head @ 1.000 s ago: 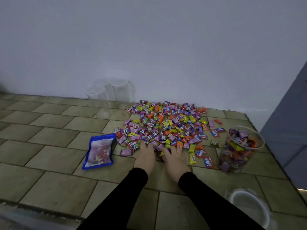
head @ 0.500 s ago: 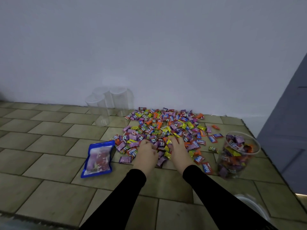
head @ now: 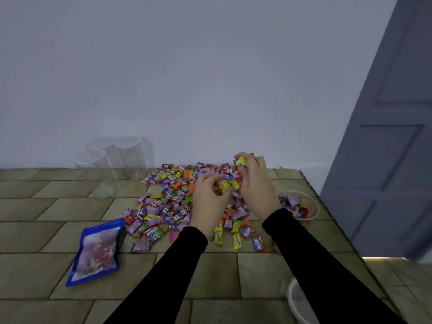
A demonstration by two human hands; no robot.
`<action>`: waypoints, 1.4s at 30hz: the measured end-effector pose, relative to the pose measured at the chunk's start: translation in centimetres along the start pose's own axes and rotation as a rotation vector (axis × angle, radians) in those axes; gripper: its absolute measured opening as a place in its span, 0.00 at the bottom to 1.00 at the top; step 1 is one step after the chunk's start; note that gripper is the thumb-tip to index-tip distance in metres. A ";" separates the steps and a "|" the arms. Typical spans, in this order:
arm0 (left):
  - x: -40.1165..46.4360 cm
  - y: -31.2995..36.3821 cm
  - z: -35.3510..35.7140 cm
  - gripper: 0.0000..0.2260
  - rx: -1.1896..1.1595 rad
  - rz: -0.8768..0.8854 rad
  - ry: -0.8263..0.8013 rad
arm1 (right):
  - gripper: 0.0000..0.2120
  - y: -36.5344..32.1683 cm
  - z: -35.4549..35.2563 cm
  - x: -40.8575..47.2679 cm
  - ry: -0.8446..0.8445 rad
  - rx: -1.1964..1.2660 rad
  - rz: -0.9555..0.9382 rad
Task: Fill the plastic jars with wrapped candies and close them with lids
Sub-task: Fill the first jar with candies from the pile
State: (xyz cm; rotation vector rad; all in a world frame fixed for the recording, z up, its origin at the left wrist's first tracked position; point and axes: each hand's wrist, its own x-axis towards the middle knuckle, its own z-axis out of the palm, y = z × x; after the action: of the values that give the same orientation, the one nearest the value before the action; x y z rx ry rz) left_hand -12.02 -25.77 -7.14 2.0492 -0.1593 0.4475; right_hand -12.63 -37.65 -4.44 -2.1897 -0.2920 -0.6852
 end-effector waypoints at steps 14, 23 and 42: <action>-0.8 7.5 7.9 0.14 -0.375 0.086 -0.367 | 0.13 8.4 -8.8 -1.4 0.074 -0.105 0.085; 0.5 7.2 9.1 0.15 -0.232 0.016 -0.643 | 0.07 9.7 -9.0 -2.4 -0.010 0.085 0.122; 1.3 7.5 7.3 0.21 0.128 0.070 -0.626 | 0.10 9.6 -9.8 -3.0 -0.090 0.071 0.089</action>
State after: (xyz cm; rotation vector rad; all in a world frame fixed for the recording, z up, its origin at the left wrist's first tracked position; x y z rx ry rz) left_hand -11.20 -35.72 -3.74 2.2566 -0.5908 -0.1620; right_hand -14.77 -51.24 -7.02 -2.1552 -0.2593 -0.5200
